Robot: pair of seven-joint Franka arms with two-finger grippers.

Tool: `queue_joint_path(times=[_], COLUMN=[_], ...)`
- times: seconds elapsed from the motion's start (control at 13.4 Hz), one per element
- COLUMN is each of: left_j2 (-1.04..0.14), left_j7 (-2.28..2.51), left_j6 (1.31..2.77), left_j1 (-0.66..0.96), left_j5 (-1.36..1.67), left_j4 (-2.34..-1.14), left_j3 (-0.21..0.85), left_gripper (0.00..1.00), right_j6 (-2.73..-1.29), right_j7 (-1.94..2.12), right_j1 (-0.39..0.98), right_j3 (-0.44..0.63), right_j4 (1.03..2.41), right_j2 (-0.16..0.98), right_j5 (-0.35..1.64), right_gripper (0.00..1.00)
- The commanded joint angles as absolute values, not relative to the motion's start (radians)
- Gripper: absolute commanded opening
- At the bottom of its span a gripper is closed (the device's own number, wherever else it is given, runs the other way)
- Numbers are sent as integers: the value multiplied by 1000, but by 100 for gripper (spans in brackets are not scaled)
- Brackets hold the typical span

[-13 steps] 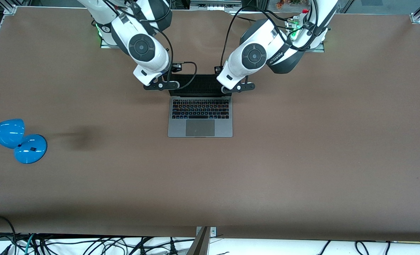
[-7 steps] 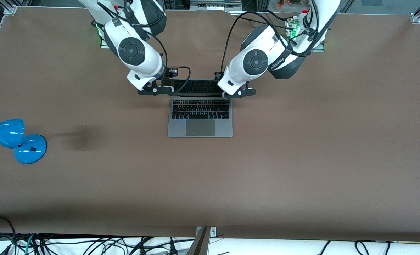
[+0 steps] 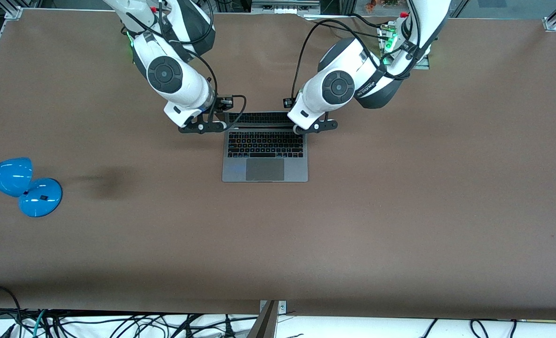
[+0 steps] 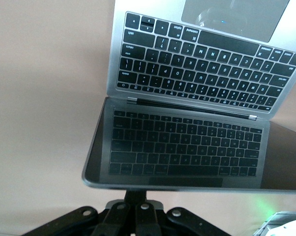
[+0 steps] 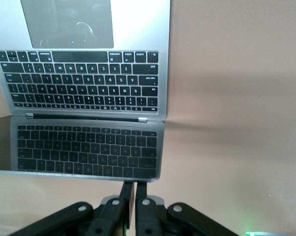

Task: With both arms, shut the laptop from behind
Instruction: 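Push the screen forward with both grippers, tilting it toward the keyboard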

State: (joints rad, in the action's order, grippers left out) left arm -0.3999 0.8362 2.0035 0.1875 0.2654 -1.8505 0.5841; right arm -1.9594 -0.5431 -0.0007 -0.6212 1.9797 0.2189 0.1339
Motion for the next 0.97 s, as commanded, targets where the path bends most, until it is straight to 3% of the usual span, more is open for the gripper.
queue_joint_path(times=[0.0, 0.9], left_j2=[-439, -529], left_j7=[836, 839], left_j6=[2000, 2037], left_j1=[190, 192], left_j5=[215, 158], left_j4=[-1806, -1752], left_j3=[580, 557], left_gripper=[0, 0], right_j6=[-1997, -2103], right_j7=[-528, -469], right_j1=[-11, -2], right_j3=[-617, -572], right_j4=[1980, 1979], right_j2=[232, 290], right_j5=[112, 78], right_gripper=[8, 8])
